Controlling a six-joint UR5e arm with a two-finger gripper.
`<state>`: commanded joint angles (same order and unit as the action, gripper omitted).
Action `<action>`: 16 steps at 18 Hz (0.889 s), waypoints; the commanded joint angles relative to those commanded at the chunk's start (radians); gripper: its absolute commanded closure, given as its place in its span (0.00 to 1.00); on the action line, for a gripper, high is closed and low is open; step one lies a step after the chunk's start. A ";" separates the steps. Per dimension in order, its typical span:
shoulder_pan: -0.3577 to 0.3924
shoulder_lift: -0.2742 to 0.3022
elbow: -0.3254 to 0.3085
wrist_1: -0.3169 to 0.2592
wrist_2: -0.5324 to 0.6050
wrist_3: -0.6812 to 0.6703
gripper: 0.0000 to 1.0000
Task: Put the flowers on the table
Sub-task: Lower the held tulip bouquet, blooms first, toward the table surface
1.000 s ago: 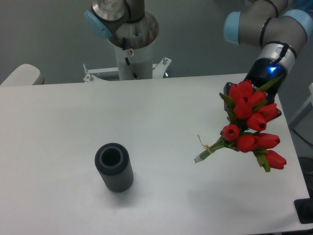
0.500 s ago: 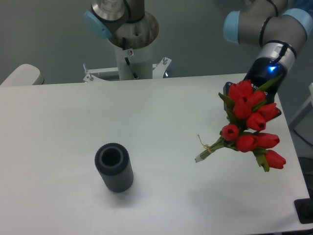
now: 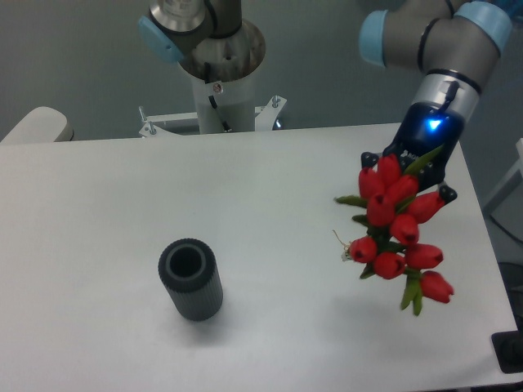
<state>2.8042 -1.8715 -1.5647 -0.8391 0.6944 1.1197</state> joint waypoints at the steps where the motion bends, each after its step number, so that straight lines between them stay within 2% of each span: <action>1: -0.009 0.011 0.000 0.000 0.046 0.008 0.73; 3: -0.015 0.025 -0.005 -0.002 0.100 0.009 0.73; 8: -0.031 0.086 -0.066 -0.002 0.253 0.037 0.73; 16: -0.063 0.103 -0.166 0.000 0.522 0.026 0.73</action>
<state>2.7413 -1.7687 -1.7302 -0.8391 1.2161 1.1459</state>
